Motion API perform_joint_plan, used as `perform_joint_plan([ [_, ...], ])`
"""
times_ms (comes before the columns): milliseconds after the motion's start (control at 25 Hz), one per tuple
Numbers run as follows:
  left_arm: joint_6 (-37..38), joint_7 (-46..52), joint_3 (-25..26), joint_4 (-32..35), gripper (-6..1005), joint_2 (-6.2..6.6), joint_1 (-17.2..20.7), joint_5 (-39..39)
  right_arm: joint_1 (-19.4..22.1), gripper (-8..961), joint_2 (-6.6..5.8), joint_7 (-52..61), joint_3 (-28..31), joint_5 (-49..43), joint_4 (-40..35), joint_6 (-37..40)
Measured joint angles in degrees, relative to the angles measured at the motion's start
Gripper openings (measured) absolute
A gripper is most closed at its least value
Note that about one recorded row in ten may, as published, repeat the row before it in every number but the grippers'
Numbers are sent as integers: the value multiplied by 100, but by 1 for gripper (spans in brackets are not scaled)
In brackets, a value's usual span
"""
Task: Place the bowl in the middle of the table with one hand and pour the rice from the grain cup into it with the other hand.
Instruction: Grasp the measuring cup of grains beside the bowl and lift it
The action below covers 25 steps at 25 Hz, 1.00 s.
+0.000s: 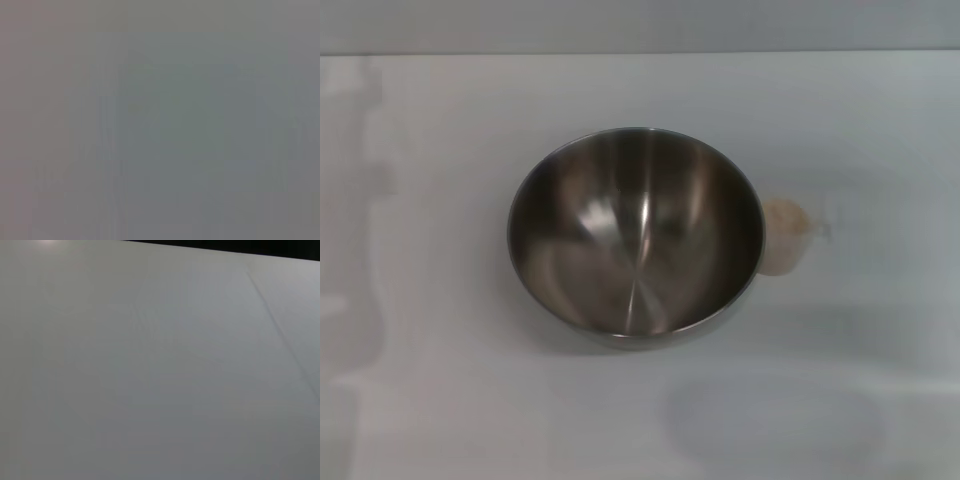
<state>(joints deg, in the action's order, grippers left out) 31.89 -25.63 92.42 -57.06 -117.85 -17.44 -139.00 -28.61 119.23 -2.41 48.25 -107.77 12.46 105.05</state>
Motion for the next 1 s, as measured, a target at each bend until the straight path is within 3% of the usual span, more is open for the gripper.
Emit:
perform_joint_plan([
  [40, 824, 1479, -178, 510, 545, 40, 22, -614, 18, 663, 1, 0, 0, -2, 30, -5],
  [80, 824, 1479, -178, 510, 545, 40, 22, -614, 46, 664, 1, 1, 0, -10, 73, -17],
  [120, 1120, 2204, -183, 734, 545, 50, 22, -958, 85, 664, 2, 1, 0, -43, 143, -34],
  [160, 1795, 3580, -159, 1213, 545, 84, 10, -1791, 119, 664, 2, 1, 1, -75, 201, -50],
  [240, 2114, 4098, -156, 1423, 545, 125, -2, -2136, 268, 664, 4, 0, 0, -251, 435, -147],
  [320, 2832, 4988, -285, 1863, 545, 262, -37, -2636, 431, 664, 11, -38, -1, -439, 677, -320],
  [360, 3364, 5419, -522, 2225, 545, 390, -66, -2707, 662, 664, 18, -67, -13, -577, 996, -609],
  [600, 3661, 5514, -628, 2504, 545, 432, -64, -2694, 1250, 664, 25, -383, -546, -588, 1777, -1073],
  [760, 3680, 5479, -637, 2745, 545, 484, -187, -2675, 1986, 664, 32, -1254, -1243, -543, 2724, -1220],
  [1000, 3702, 5444, -643, 2820, 545, 524, -253, -2665, 2597, 665, 23, -1811, -1763, -452, 3261, -1403],
])
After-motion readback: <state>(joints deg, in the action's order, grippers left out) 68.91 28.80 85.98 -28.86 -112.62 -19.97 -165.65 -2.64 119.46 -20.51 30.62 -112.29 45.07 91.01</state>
